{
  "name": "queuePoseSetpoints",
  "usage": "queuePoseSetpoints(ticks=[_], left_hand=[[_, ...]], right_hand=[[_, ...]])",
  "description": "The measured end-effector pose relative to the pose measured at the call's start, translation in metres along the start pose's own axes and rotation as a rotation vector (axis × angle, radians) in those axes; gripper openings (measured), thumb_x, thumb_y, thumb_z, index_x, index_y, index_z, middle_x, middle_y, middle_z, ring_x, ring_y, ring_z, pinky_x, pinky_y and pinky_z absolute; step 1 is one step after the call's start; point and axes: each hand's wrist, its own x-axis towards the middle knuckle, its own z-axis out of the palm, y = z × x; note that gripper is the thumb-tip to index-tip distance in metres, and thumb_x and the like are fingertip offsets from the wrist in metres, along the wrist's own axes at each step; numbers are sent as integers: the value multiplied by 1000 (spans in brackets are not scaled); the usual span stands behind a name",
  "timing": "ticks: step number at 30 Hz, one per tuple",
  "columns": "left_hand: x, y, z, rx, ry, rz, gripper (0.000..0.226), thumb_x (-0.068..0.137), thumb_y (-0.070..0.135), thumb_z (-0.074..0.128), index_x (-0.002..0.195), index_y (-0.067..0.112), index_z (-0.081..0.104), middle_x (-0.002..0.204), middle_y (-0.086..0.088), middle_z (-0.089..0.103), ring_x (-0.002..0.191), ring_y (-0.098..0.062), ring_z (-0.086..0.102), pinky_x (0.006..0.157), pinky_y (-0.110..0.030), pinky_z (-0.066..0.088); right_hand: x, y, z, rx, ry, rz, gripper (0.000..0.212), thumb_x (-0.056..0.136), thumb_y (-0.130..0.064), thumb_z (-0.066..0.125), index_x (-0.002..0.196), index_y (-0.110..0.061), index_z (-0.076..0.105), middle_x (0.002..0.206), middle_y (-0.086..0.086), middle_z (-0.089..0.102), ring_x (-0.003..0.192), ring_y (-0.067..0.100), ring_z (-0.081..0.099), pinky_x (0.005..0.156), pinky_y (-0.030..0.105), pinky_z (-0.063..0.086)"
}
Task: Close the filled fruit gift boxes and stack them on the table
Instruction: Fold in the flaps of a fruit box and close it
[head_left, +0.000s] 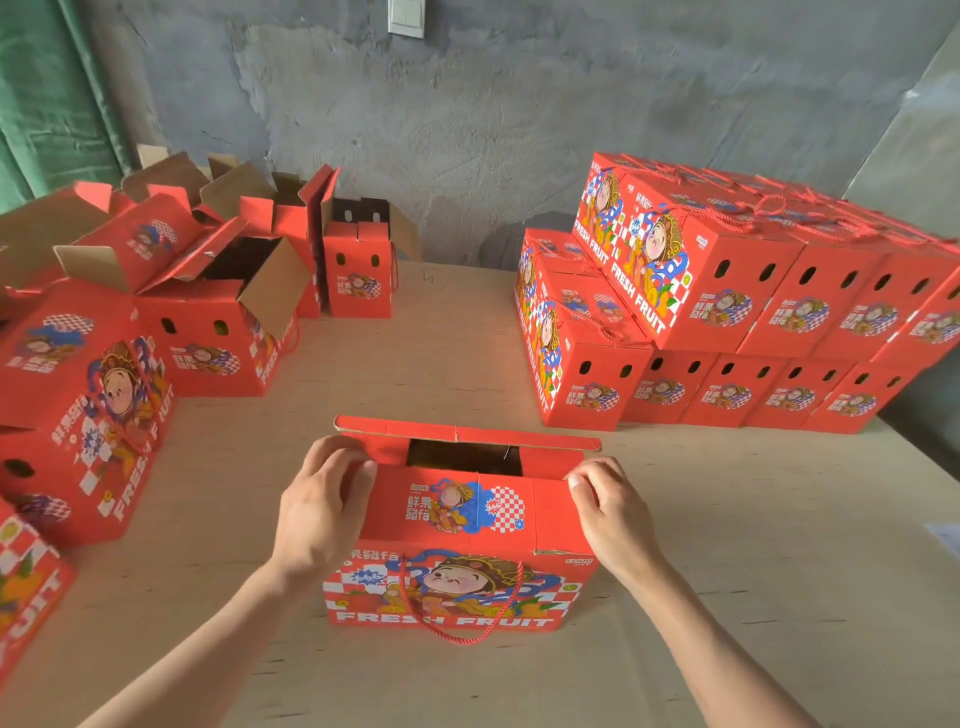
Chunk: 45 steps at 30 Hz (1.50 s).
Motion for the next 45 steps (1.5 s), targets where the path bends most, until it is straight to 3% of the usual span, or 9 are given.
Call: queuePoseSetpoints(ticks=[9, 13, 17, 25, 33, 36, 39, 43, 45], left_hand=[[8, 1, -4, 8, 18, -87, 11, 87, 9, 63, 85, 8, 74, 83, 3, 53, 72, -20, 53, 65, -24, 36], [19, 2, -6, 5, -12, -135, 12, 87, 12, 65, 84, 5, 74, 81, 1, 53, 70, -12, 48, 60, -9, 32], [17, 3, -4, 17, -6, -164, 18, 89, 12, 62, 81, 0, 73, 82, -2, 50, 69, -14, 46, 56, -19, 30], [29, 2, -10, 54, -100, -163, 15, 84, 17, 68, 79, 3, 68, 82, -3, 53, 77, -21, 51, 67, -26, 34], [25, 3, -3, -65, -115, -356, 16, 86, 19, 66, 93, 6, 59, 103, -8, 41, 83, -15, 43, 77, -31, 41], [25, 5, 0, -118, -108, -395, 36, 86, 12, 65, 113, 0, 44, 116, -15, 42, 100, -24, 45, 87, -35, 39], [27, 5, 2, -144, -122, -356, 64, 85, 6, 64, 137, 2, 26, 132, -21, 35, 120, -33, 39, 101, -48, 36], [19, 4, -1, -177, -100, -222, 93, 79, 3, 70, 149, 10, 9, 137, -21, 29, 125, -35, 35, 107, -48, 30], [16, 2, -4, -138, -127, -59, 100, 72, 21, 80, 149, 16, 16, 143, -15, 29, 134, -29, 28, 112, -47, 23]], right_hand=[[4, 1, -1, 48, 19, 45, 18, 92, -11, 57, 86, 4, 65, 98, 6, 60, 83, 17, 57, 67, 15, 31], [7, 3, 0, 6, 20, 48, 21, 92, -14, 58, 87, 5, 66, 99, 7, 59, 83, 16, 56, 67, 18, 31], [9, 3, 4, -14, 26, 51, 22, 92, -15, 58, 88, 5, 66, 100, 8, 58, 86, 22, 59, 69, 24, 34], [13, 7, 4, -80, 3, 24, 23, 94, -17, 55, 90, 3, 66, 102, 9, 57, 87, 25, 59, 69, 27, 36], [14, 8, 9, -27, 34, 48, 15, 87, -17, 64, 86, -5, 55, 91, 2, 52, 80, 22, 56, 68, 26, 36], [12, 4, 10, 67, 70, 95, 40, 84, -14, 68, 116, -5, 46, 97, 2, 52, 86, 19, 54, 76, 34, 46], [12, 2, 5, 176, 59, 68, 77, 82, -7, 70, 145, -11, 26, 116, -1, 41, 105, 10, 44, 90, 29, 41], [11, 14, 1, 229, -70, -32, 47, 84, -5, 67, 127, -13, 50, 133, -1, 40, 132, 14, 37, 102, 24, 38], [9, 21, -4, 277, -226, 11, 46, 87, -17, 66, 128, -23, 47, 147, -9, 31, 132, 5, 34, 93, 7, 37]])
